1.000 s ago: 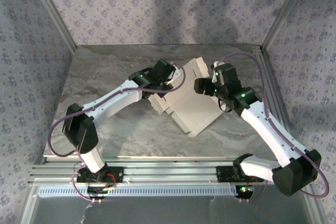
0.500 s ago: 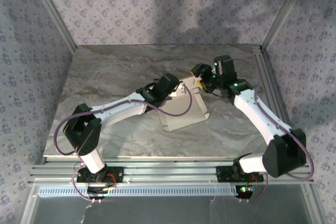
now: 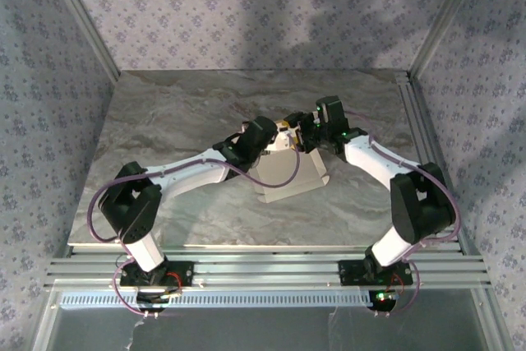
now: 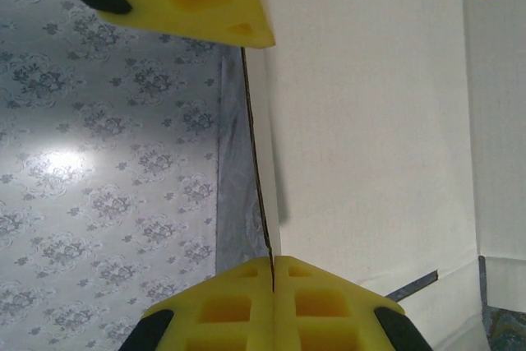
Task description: Fold the paper box
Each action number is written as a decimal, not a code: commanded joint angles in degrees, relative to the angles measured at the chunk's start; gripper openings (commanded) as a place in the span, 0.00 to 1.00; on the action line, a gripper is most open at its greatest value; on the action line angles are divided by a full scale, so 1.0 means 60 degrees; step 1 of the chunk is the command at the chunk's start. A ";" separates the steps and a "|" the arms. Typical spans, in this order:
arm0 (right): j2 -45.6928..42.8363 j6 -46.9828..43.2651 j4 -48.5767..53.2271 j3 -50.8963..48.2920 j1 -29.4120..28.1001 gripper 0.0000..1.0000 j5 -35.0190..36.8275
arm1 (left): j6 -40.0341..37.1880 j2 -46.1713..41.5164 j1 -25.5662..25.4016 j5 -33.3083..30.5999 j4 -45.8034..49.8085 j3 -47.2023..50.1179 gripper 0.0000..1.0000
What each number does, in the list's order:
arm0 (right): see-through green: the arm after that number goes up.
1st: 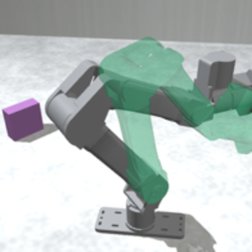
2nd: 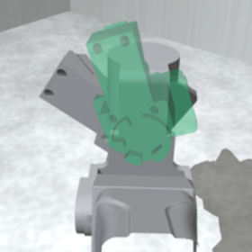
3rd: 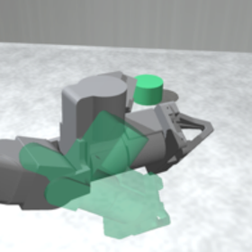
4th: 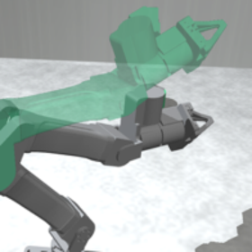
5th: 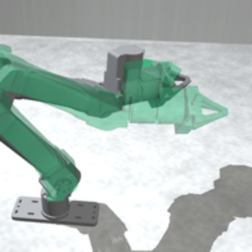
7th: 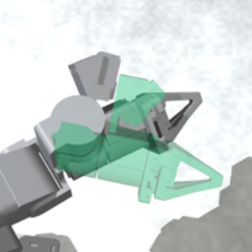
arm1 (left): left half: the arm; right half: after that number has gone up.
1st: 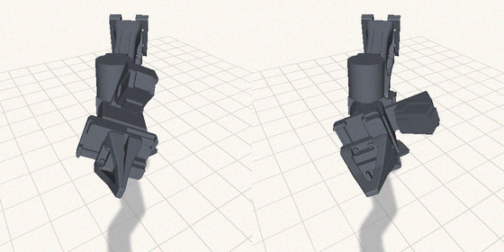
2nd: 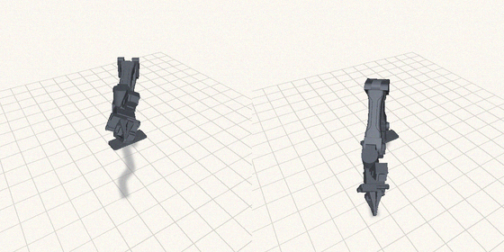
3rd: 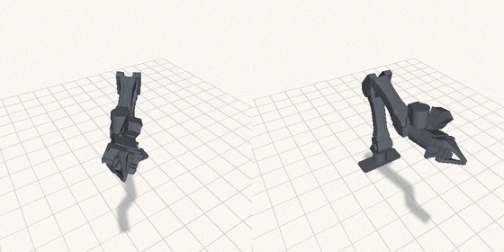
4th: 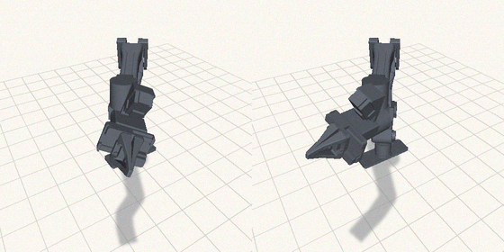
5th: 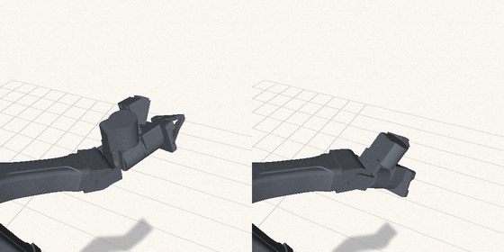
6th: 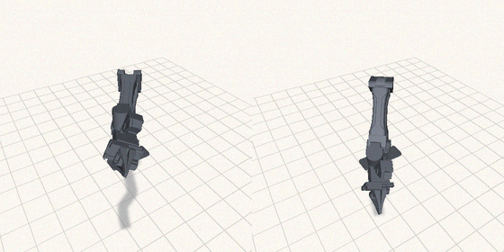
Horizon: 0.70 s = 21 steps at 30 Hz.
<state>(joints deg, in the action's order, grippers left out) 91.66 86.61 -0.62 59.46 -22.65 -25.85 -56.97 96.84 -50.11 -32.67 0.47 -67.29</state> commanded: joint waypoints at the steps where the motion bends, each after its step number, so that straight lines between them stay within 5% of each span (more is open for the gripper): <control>1: 0.0279 0.0195 -0.0620 0.0351 -0.0067 0.52 -0.0347 | -0.0238 -0.0002 -0.0042 0.0444 -0.0504 0.0038 0.00; 8: -0.0996 -0.0045 -0.0406 -0.0274 -0.0190 0.55 0.0186 | -0.0242 0.0253 -0.0043 0.0478 -0.0620 0.0138 0.00; 13: -0.1968 -0.0297 -0.0082 -0.0874 -0.0268 0.68 0.0685 | -0.0350 0.0234 -0.0001 0.0644 -0.0786 0.0288 0.00; 21: -0.0495 -0.0220 -0.0577 -0.0469 -0.0122 0.61 0.0001 | -0.0399 0.0086 -0.0012 0.0899 -0.0902 0.0375 0.00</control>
<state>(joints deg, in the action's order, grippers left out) 85.43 85.08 -3.42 55.53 -23.83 -24.53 -58.26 97.84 -49.91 -29.32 -4.05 -65.49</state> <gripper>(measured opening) 0.614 0.041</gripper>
